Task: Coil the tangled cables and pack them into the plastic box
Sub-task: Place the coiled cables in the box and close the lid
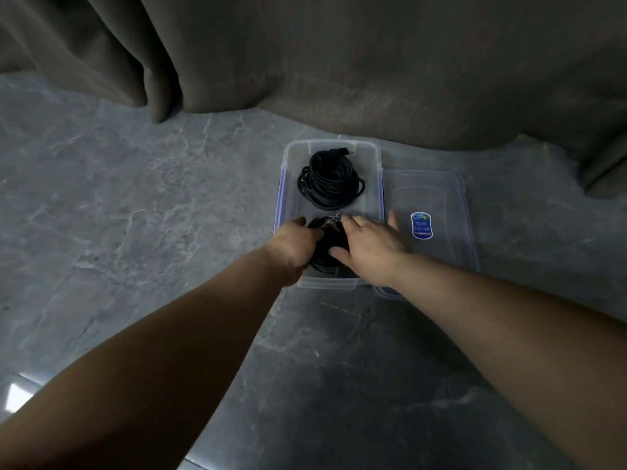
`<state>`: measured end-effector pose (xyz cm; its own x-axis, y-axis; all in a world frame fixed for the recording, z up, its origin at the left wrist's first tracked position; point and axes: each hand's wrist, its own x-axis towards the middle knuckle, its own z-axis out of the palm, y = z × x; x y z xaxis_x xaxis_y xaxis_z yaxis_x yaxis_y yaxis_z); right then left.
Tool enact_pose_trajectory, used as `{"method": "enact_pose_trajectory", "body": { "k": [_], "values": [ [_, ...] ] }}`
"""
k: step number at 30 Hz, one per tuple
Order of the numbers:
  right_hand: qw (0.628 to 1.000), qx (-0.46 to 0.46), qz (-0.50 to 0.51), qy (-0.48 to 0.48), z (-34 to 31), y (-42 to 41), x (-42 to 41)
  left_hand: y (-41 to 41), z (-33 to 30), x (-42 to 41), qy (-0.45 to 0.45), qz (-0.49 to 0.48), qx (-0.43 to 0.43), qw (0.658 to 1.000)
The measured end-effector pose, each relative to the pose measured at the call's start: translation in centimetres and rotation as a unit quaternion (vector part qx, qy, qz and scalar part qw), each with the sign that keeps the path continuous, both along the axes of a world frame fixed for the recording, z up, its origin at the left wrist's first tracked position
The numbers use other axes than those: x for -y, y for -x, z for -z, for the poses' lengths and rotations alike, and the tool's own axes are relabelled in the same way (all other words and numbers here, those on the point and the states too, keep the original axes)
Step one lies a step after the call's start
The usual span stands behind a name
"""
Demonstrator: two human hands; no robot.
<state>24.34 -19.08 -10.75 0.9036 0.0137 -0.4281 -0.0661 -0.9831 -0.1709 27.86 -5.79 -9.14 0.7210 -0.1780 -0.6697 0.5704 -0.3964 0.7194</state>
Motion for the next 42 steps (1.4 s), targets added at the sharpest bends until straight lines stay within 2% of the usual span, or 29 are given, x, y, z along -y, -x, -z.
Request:
{"method": "enact_pose_trajectory", "body": {
  "k": [2,5,8,12,17,20,27,30,36,39,42],
  "values": [
    [1.000,0.010,0.009,-0.018,-0.1,0.3,0.1,-0.1,0.3,0.1,-0.002,0.009,0.012,1.000],
    [0.996,0.056,0.017,-0.066,-0.3,1.3,0.3,0.9,0.4,0.0,-0.014,0.036,0.111,0.993],
    [0.987,0.104,0.021,-0.122,-0.9,2.6,1.2,2.5,0.0,0.7,0.027,0.047,0.191,0.980],
    [0.974,0.148,0.072,-0.158,-2.0,4.1,3.5,3.3,-0.4,4.1,0.065,0.070,0.243,0.965],
    [0.957,0.175,0.182,-0.142,-1.6,5.7,8.6,4.8,-0.3,10.7,0.096,0.091,0.229,0.965],
    [0.940,0.172,0.248,-0.161,-0.4,6.7,11.4,5.5,1.4,13.3,0.053,0.089,0.218,0.970],
    [0.919,0.121,0.319,-0.198,3.4,7.4,13.5,5.3,5.5,15.9,-0.101,0.145,0.224,0.959],
    [0.910,0.109,0.332,-0.222,4.2,7.4,13.8,5.1,6.5,16.4,-0.137,0.166,0.228,0.950],
    [0.901,0.116,0.363,-0.207,4.7,7.9,14.8,4.7,6.1,16.9,-0.100,0.156,0.259,0.948],
    [0.901,0.119,0.374,-0.186,5.0,8.5,16.1,4.6,6.4,17.4,-0.093,0.143,0.241,0.956],
    [0.895,0.111,0.380,-0.206,5.0,8.6,16.3,4.9,6.6,17.6,-0.105,0.114,0.184,0.971]
  ]
}}
